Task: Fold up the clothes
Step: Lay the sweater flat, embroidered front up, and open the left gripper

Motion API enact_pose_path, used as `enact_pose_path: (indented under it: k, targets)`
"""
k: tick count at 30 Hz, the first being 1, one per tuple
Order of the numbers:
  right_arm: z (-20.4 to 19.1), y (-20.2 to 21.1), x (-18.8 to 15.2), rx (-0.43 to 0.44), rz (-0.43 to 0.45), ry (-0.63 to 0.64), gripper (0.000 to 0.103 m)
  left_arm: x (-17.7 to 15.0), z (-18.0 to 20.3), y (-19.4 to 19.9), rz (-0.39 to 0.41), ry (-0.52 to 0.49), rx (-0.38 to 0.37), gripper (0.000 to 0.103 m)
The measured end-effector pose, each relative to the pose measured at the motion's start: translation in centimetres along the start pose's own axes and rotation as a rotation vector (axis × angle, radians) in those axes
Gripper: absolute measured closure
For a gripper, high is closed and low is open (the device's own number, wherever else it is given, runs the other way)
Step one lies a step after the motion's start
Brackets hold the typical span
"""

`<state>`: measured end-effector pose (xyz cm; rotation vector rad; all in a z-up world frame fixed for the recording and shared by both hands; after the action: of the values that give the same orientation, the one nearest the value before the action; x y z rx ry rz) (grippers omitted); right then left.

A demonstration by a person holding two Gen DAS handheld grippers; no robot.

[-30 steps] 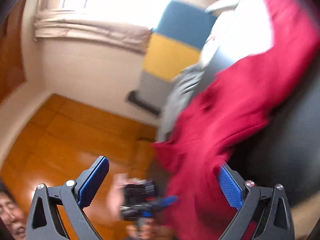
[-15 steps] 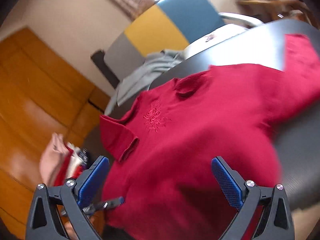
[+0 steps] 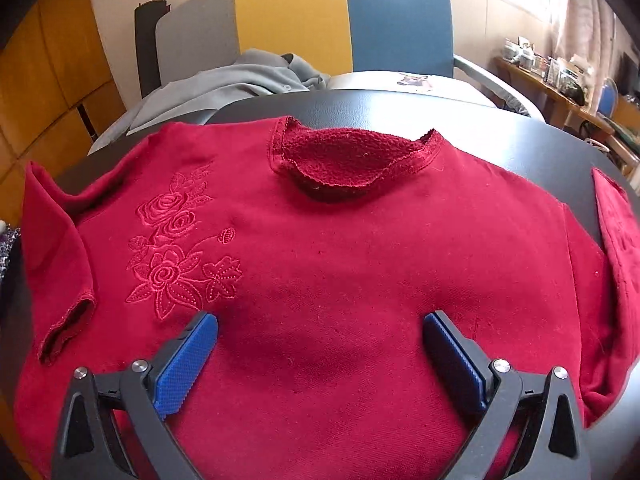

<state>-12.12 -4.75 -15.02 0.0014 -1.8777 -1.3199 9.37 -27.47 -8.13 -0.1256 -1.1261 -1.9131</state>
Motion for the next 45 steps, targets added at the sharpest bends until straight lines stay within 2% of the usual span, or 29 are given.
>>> enact_pose_path:
  k: [4,7,9,12,15,16,19,22,23,25,27,30,33,37,39,41,45]
  targets:
    - [0.1,-0.6,0.3,-0.009,0.010,0.018,0.000,4.0,3.9,-1.9,0.029,-0.135,-0.026,0.057]
    - [0.1,-0.6,0.2,-0.010,0.020,0.023,0.000,6.7,6.6,-6.6,-0.012,-0.205,-0.009,0.057]
    - [-0.2,-0.4,-0.1,-0.006,0.026,0.024,0.000,7.8,6.0,-9.7,-0.075,-0.182,0.019,0.057]
    - [-0.2,-0.3,-0.1,0.000,0.033,0.025,0.000,8.5,2.5,-12.5,-0.165,-0.113,0.153,0.058]
    - [-0.1,-0.3,-0.2,0.007,0.041,0.021,0.000,9.4,-2.0,-10.9,-0.165,-0.058,0.301,0.063]
    - [-0.1,-0.4,-0.1,0.009,0.043,0.021,0.000,9.9,-3.1,-9.7,-0.139,-0.052,0.339,0.063]
    - [-0.1,-0.4,0.0,0.018,0.045,0.019,0.000,12.4,-5.7,-4.3,0.010,-0.062,0.591,0.063]
    - [0.0,-0.4,0.0,0.022,0.045,0.020,0.000,14.3,-8.2,1.3,0.138,0.027,0.743,0.063]
    - [0.0,-0.4,0.1,0.023,0.044,0.020,0.000,14.8,-8.9,3.0,0.171,0.072,0.741,0.062]
    - [0.0,-0.3,0.1,0.022,0.043,0.021,0.000,14.8,-9.1,5.1,0.198,0.127,0.666,0.060]
    - [-0.1,-0.4,0.1,0.021,0.041,0.023,0.000,14.1,-7.9,5.1,0.190,0.066,0.643,0.060]
    - [-0.1,-0.3,0.1,0.017,0.039,0.029,0.000,12.6,-4.3,2.2,0.119,-0.059,0.564,0.059]
    - [-0.2,-0.3,0.1,0.012,0.035,0.033,0.000,10.6,-0.6,-3.0,0.038,-0.186,0.517,0.059]
    - [-0.2,-0.4,0.1,0.005,0.031,0.040,0.000,9.9,2.7,-9.1,-0.015,-0.284,0.471,0.059]
    - [-0.3,-0.4,0.1,-0.004,0.027,0.046,0.000,9.8,2.8,-11.8,-0.051,-0.295,0.478,0.059]
    - [-0.5,-0.5,0.1,-0.010,0.024,0.049,0.000,9.6,1.5,-13.4,-0.076,-0.278,0.538,0.059]
    - [-1.4,-1.1,0.8,-0.011,0.011,0.072,0.000,9.7,-2.2,-12.8,-0.022,-0.222,0.605,0.055]
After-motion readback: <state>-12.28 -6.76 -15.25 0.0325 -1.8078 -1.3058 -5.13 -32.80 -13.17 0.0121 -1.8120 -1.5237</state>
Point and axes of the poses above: each gripper's, at about its wrist camera, not at the fingertips, and y roughly against the way its jaws point, z to its right, x to its top, the point moved 3 cm from there along -y, roughly the way its jaws point, and after that the axes turned 3 degrees about x, right-handed, at the moved point
